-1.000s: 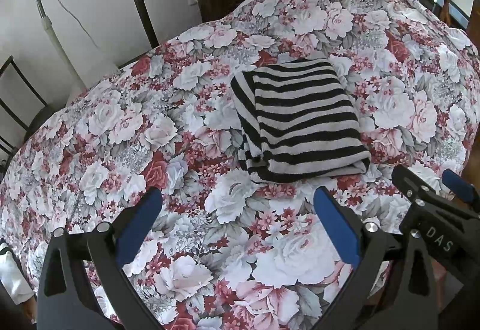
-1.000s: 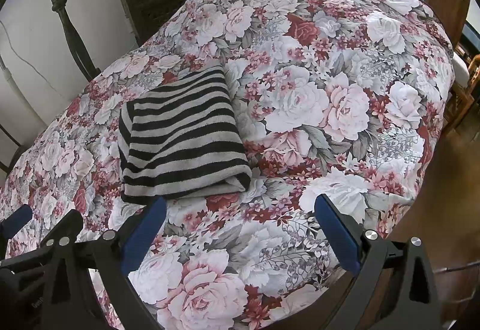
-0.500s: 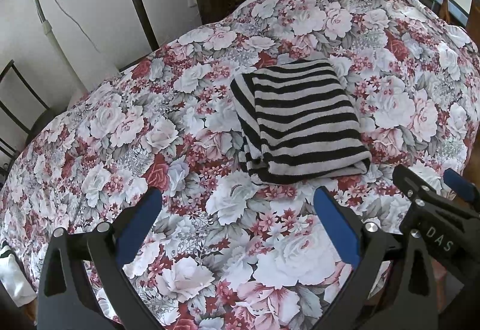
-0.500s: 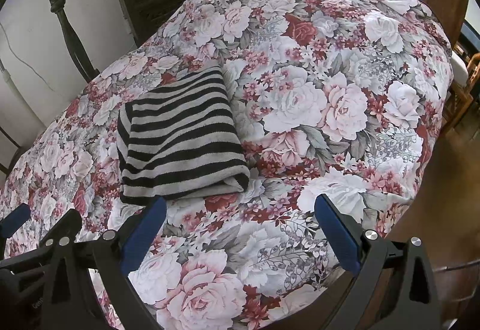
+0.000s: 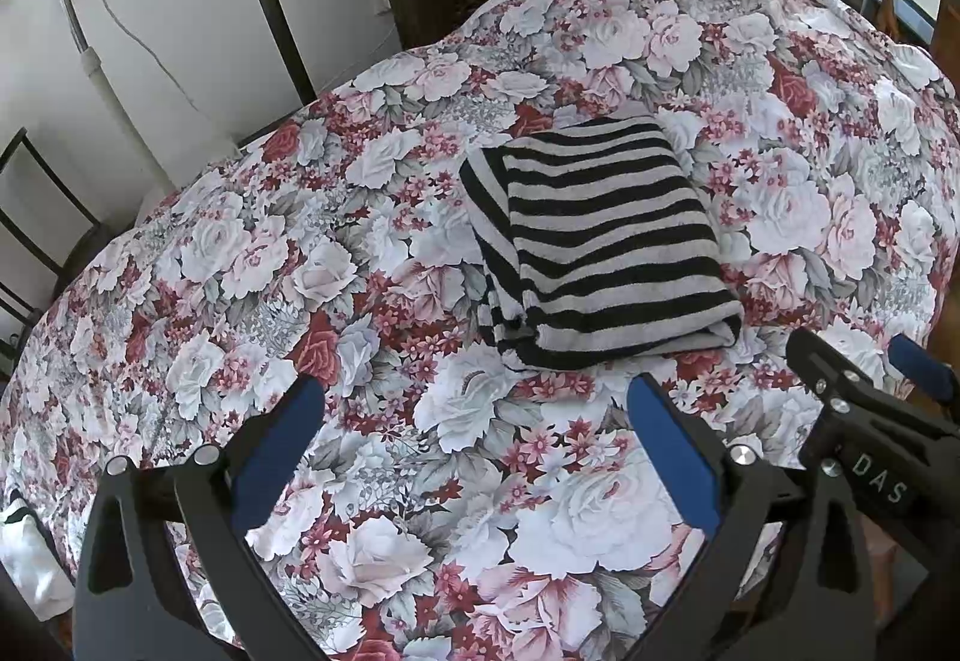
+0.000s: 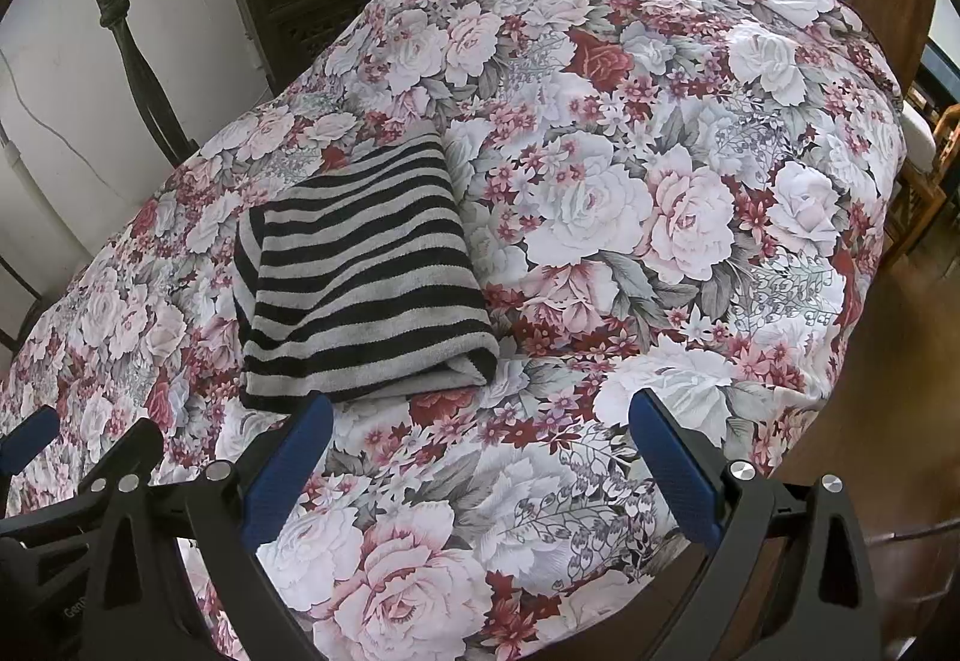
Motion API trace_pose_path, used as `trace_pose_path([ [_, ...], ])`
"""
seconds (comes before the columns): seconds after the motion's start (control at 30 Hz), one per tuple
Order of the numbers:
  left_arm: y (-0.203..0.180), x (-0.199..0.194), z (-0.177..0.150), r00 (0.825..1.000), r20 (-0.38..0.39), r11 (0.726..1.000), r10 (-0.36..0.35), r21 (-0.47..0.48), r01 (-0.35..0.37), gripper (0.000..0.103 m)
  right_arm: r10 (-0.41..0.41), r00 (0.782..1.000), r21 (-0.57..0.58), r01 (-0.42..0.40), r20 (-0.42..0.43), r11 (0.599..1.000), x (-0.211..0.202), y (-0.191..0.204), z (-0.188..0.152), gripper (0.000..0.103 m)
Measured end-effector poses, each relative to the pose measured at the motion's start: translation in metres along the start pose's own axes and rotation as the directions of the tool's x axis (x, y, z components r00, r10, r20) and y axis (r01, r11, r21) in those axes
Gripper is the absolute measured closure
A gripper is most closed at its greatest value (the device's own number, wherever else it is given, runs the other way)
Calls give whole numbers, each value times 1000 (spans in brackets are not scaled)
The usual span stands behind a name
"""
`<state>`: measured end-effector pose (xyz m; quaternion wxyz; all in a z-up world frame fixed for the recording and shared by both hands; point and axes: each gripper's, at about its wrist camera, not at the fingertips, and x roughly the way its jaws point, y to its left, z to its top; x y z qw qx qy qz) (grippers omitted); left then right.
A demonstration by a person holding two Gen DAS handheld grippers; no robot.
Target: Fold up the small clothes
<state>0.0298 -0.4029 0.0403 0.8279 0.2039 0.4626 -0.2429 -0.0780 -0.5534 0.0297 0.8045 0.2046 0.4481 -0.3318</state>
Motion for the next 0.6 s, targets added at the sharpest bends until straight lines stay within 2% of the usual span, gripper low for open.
trace_pose_path([
  [0.23,2,-5,-8,1000,-2,1000,0,23,0,5,3,1000,-1,-3,-6,1000,3,1,1,4],
  [0.6,7,-6,-14,1000,-12,1000,-24,8,24,5,4,1000,8,-4,2,1000,-1,-3,0,4],
])
